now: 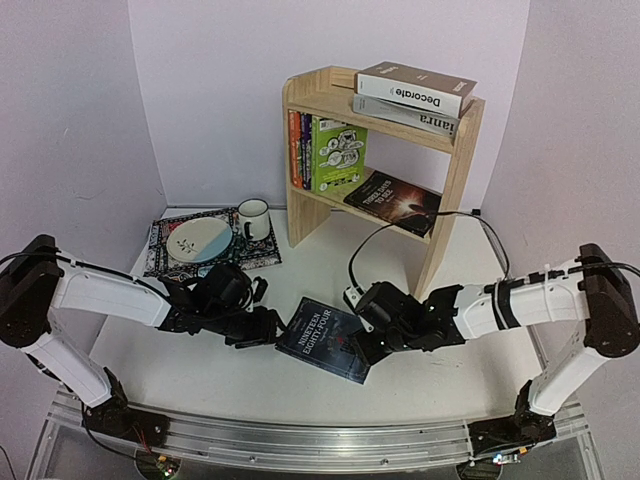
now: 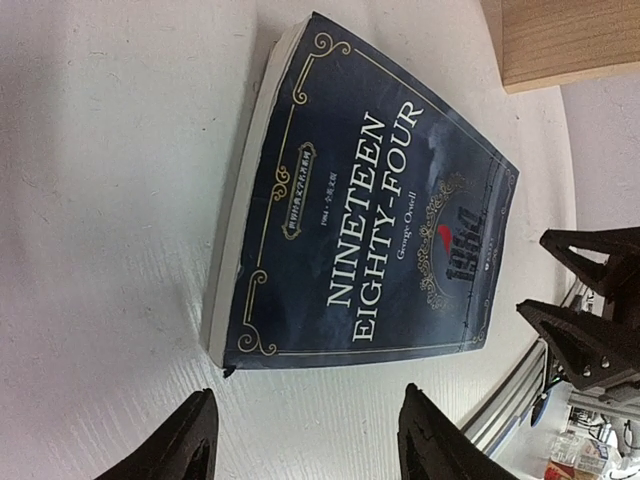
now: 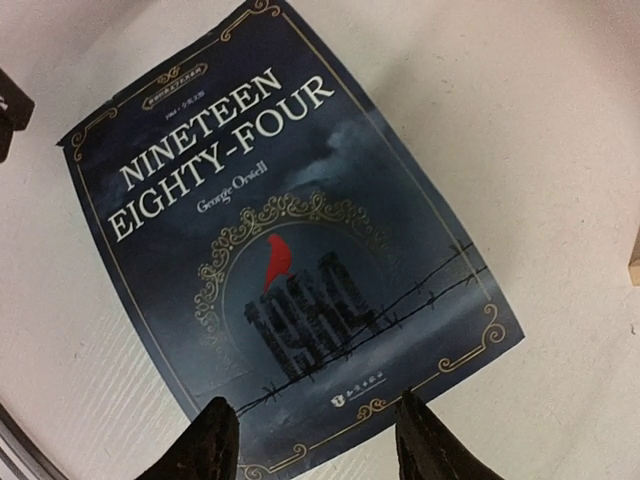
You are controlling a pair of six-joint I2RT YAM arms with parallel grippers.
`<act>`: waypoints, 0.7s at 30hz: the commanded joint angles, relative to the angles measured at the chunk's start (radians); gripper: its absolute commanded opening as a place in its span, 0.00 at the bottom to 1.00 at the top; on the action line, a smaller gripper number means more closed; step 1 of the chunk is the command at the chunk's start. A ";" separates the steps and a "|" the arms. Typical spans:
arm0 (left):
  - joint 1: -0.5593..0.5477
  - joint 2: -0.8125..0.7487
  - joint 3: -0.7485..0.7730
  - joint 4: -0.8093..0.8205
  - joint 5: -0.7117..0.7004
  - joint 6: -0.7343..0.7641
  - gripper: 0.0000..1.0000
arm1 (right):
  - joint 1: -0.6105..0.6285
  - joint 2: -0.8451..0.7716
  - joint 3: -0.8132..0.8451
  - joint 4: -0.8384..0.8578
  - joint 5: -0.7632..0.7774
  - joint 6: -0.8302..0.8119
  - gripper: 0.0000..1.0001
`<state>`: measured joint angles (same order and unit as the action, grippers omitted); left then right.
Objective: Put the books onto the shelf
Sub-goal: Pick up the book from the center of the board.
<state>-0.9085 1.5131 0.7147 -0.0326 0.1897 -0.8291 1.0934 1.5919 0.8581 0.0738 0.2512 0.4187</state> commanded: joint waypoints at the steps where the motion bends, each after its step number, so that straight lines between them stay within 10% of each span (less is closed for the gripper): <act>1: 0.005 -0.009 -0.011 0.029 0.023 -0.003 0.63 | -0.042 0.037 0.046 -0.053 -0.002 -0.020 0.52; 21: 0.005 -0.072 -0.114 0.084 0.081 -0.077 0.63 | -0.153 0.199 0.098 -0.055 -0.183 -0.021 0.50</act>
<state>-0.9085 1.5058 0.6420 0.0292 0.2454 -0.8652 0.9472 1.7533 0.9340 0.0686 0.1343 0.3894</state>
